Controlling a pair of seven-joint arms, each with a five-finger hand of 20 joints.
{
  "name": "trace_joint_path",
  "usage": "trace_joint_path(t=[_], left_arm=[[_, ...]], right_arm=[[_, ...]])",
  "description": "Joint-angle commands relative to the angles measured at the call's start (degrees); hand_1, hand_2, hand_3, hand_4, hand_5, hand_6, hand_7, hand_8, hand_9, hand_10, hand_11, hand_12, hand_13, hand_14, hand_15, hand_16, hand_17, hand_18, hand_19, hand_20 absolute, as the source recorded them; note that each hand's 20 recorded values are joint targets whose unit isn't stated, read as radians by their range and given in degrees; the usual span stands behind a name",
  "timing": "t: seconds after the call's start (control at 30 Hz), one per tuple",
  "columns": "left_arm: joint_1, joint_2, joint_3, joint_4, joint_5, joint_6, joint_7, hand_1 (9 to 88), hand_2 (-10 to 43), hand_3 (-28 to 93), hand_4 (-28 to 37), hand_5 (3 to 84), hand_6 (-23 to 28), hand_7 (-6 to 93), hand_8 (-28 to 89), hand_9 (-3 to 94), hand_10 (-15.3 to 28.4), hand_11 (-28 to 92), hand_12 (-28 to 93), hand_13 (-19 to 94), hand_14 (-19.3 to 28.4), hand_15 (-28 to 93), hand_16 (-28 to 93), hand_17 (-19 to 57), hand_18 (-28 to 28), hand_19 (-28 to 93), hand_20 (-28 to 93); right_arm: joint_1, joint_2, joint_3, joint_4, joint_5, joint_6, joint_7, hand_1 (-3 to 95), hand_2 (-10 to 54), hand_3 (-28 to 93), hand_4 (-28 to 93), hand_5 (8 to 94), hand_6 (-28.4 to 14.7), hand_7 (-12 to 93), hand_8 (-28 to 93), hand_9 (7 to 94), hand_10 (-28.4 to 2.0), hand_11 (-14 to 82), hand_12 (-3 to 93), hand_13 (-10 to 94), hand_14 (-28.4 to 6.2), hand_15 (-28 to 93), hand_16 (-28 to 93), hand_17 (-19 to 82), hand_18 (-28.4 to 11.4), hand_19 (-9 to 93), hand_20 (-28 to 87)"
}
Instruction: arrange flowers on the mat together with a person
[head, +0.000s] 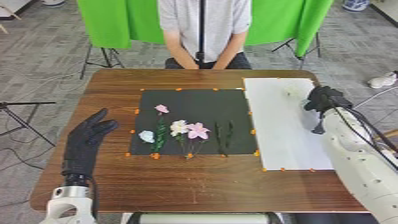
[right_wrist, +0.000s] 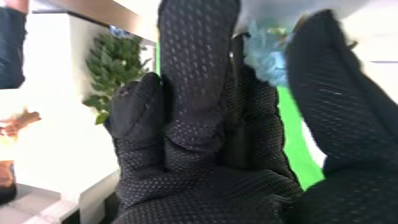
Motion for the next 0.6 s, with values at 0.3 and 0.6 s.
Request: trace_joint_path(t=[0.3,0.6], left_arm=[[0.4,-0.22,0.04,0.35,-0.67,0.39,-0.53,22.0,-1.0,69,-21.7,49.6,2.7,12.4,-5,51.0,15.3,22,17,39,18.7,25,4,7.7,12.5,7,19],[0.3,0.08,-0.19,0.55,-0.82,0.02,-1.08,22.0,-1.0,69,-21.7,49.7,2.8,12.3,-5,50.9,15.3,22,17,39,18.6,25,4,7.7,12.5,7,19]], right_arm=[[-1.9,1.3,0.1,-4.4,0.5,9.2,2.4,60.5,-9.5,58,-24,80.6,5.5,22,1,93.0,-6.6,5.2,30.9,94,0.5,53,18,61,-12.7,93,33],[-4.3,2.1,0.5,-22.7,5.8,8.4,5.1,60.7,-9.5,58,-24,81.6,5.0,21,3,93.6,-7.0,5.1,31.3,94,0.6,54,18,61,-12.6,93,34]])
